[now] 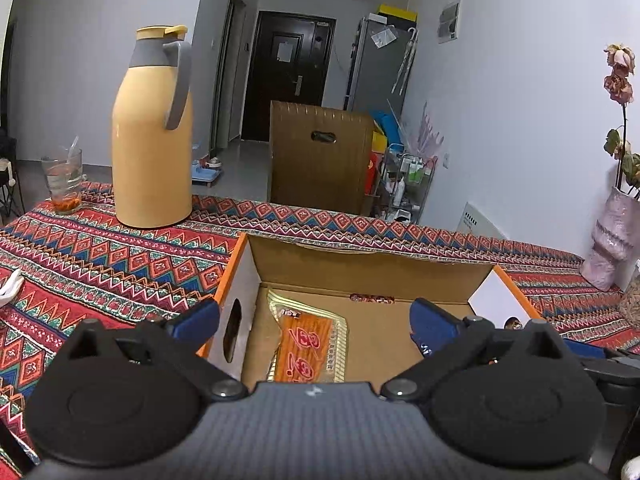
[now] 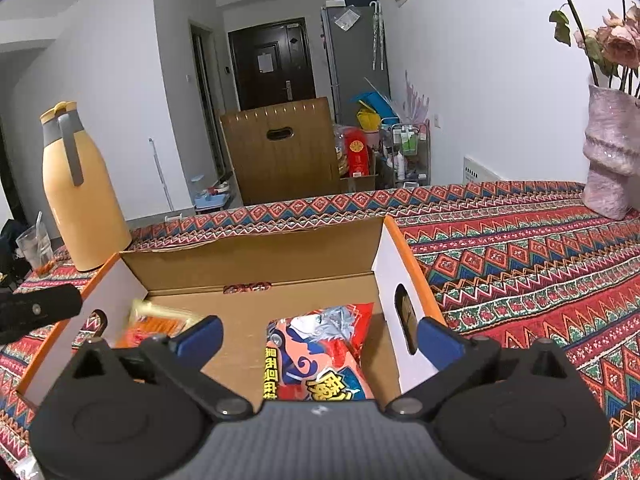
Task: Organize snacks
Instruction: 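Carry both packets into the cardboard box and open both grippers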
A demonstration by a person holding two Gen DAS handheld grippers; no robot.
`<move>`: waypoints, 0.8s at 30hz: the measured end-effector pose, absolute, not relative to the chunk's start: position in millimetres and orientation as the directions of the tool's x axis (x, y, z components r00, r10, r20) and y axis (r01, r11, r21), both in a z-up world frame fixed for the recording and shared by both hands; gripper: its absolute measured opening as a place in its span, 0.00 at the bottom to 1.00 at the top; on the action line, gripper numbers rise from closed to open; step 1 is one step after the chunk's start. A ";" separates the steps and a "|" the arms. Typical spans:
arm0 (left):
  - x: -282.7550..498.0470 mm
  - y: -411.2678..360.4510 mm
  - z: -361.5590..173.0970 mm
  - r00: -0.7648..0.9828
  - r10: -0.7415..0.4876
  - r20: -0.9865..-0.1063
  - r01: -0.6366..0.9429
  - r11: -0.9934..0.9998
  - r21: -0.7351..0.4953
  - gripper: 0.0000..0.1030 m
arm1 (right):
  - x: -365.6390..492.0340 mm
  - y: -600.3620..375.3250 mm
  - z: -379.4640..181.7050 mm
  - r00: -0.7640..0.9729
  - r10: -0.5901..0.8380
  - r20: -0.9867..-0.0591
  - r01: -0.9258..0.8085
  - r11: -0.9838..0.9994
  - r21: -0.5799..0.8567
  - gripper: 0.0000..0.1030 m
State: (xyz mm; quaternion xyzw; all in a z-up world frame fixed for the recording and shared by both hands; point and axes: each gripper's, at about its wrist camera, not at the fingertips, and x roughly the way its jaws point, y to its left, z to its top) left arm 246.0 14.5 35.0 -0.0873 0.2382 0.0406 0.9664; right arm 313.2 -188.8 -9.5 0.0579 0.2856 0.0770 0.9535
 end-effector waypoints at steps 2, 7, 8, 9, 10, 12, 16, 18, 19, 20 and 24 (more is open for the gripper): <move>245.3 11.2 36.3 0.884 0.038 -0.466 -0.120 0.982 -0.148 1.00 | 310.8 -189.0 -7.1 0.825 0.185 -0.534 -0.118 0.981 0.157 1.00; 235.1 9.0 46.8 0.899 0.039 -0.436 -0.114 0.982 -0.147 1.00 | 302.6 -190.8 3.3 0.838 0.192 -0.511 -0.128 0.979 0.159 1.00; 231.7 8.1 50.1 0.904 0.042 -0.425 -0.113 0.983 -0.144 1.00 | 299.3 -191.9 6.6 0.843 0.192 -0.503 -0.129 0.979 0.158 1.00; 228.8 7.5 52.8 0.908 0.045 -0.416 -0.114 0.983 -0.142 1.00 | 295.6 -192.6 10.3 0.849 0.193 -0.493 -0.131 0.979 0.157 1.00; 226.6 7.2 55.4 0.911 0.045 -0.411 -0.113 0.983 -0.142 1.00 | 291.9 -193.0 14.2 0.855 0.191 -0.482 -0.133 0.979 0.153 1.00; 220.7 6.0 60.7 0.914 0.048 -0.402 -0.113 0.984 -0.140 1.00 | 287.4 -191.9 21.5 0.865 0.187 -0.466 -0.134 0.980 0.145 1.00; 204.1 4.9 69.5 0.921 0.051 -0.386 -0.112 0.984 -0.139 1.00 | 274.9 -192.3 34.1 0.879 0.180 -0.442 -0.136 0.982 0.129 1.00; 194.3 5.2 73.6 0.924 0.051 -0.378 -0.110 0.984 -0.138 1.00 | 265.7 -193.1 39.1 0.884 0.179 -0.431 -0.138 0.983 0.124 1.00; 189.9 6.4 75.3 0.926 0.051 -0.374 -0.109 0.985 -0.136 1.00 | 261.1 -193.4 41.4 0.886 0.181 -0.428 -0.141 0.982 0.123 1.00; 184.3 6.4 77.7 0.928 0.050 -0.370 -0.107 0.985 -0.135 1.00 | 255.9 -193.9 43.5 0.887 0.182 -0.424 -0.144 0.982 0.122 1.00; 159.0 6.7 84.6 0.933 0.046 -0.356 -0.099 0.986 -0.134 1.00 | 230.5 -196.2 52.7 0.894 0.187 -0.406 -0.152 0.982 0.115 1.00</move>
